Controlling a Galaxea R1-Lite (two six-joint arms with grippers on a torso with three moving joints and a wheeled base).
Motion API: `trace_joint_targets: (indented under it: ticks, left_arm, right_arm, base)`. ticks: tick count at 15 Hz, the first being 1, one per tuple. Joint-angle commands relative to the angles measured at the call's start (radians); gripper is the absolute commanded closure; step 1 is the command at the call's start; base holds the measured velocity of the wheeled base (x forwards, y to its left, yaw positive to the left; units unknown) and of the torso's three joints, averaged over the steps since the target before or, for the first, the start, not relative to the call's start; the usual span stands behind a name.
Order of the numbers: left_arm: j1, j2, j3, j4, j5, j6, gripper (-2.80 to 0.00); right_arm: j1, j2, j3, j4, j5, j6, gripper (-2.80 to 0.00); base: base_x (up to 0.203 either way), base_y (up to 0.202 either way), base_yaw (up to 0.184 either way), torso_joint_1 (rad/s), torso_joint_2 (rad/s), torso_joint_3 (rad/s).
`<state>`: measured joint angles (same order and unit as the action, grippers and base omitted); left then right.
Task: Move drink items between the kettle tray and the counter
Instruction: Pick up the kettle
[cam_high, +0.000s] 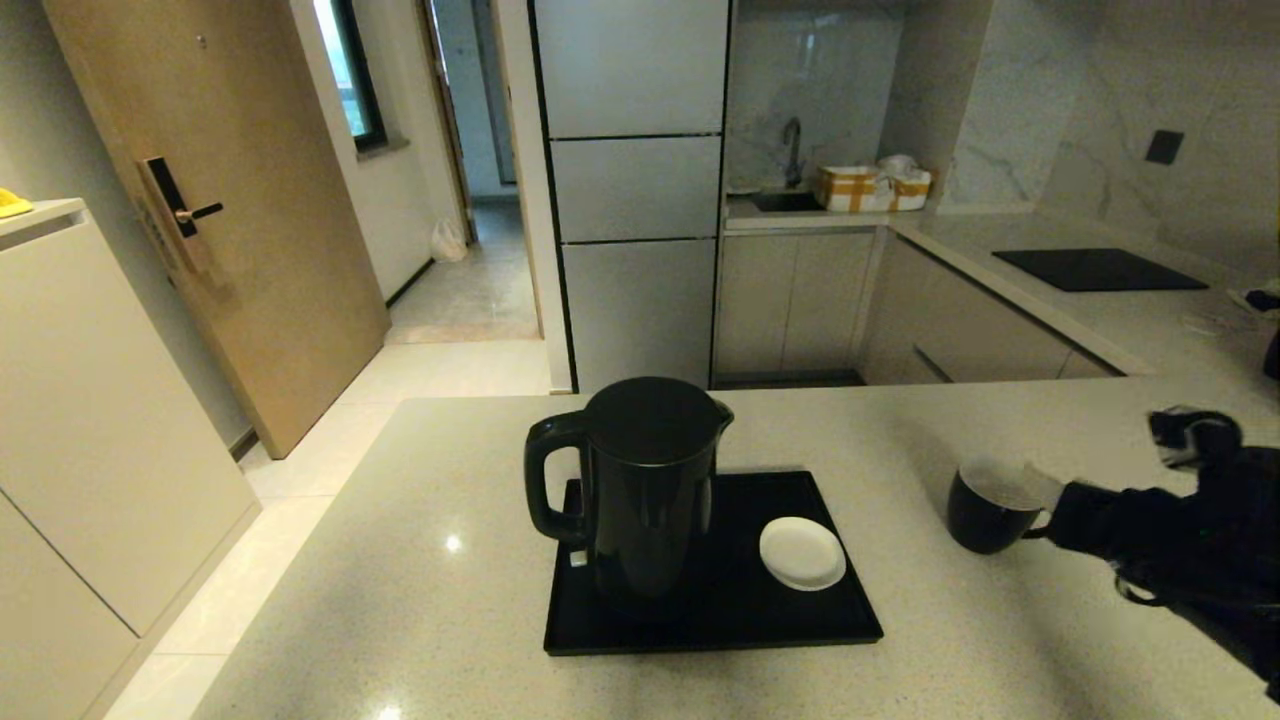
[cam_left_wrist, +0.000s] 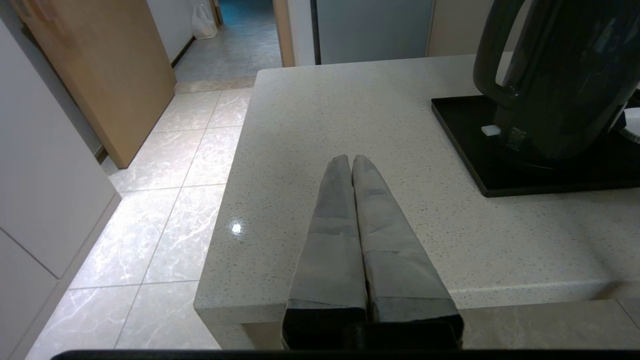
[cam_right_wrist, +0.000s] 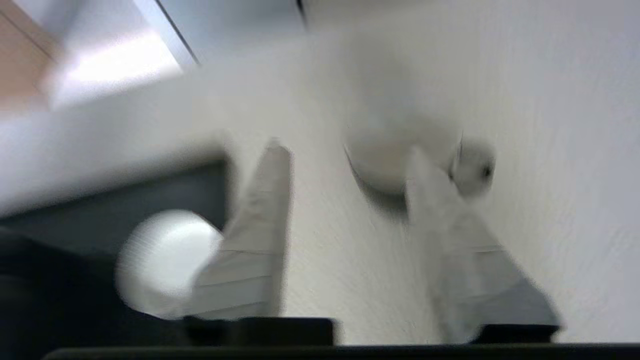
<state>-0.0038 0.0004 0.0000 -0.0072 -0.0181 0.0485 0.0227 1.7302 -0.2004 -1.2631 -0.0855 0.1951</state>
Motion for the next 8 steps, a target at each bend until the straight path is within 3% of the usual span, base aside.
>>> trace_joint_targets:
  ticks: [1,4,7,8]
  left_arm:
    - [0.001,0.0,0.0,0.0,0.0,0.001,0.0]
    - [0.001,0.0,0.0,0.0,0.0,0.001,0.0]
    - [0.001,0.0,0.0,0.0,0.0,0.001,0.0]
    - [0.001,0.0,0.0,0.0,0.0,0.001,0.0]
  right_arm:
    - [0.02,-0.49,-0.133,0.485,0.002,0.004,0.0]
    - [0.034,-0.891,-0.44,1.186,-0.059,0.025,0.0]
    - [0.001,-1.204,-0.683,1.764,-0.146,0.035,0.0]
    - [-0.027,-1.293,-0.725,1.892,-0.16,0.032,0.0]
  base:
    - [0.0,0.0,0.0,0.0,0.0,0.0]
    - [0.0,0.0,0.0,0.0,0.0,0.0]
    - [0.0,0.0,0.0,0.0,0.0,0.0]
    - [0.0,0.0,0.0,0.0,0.0,0.0]
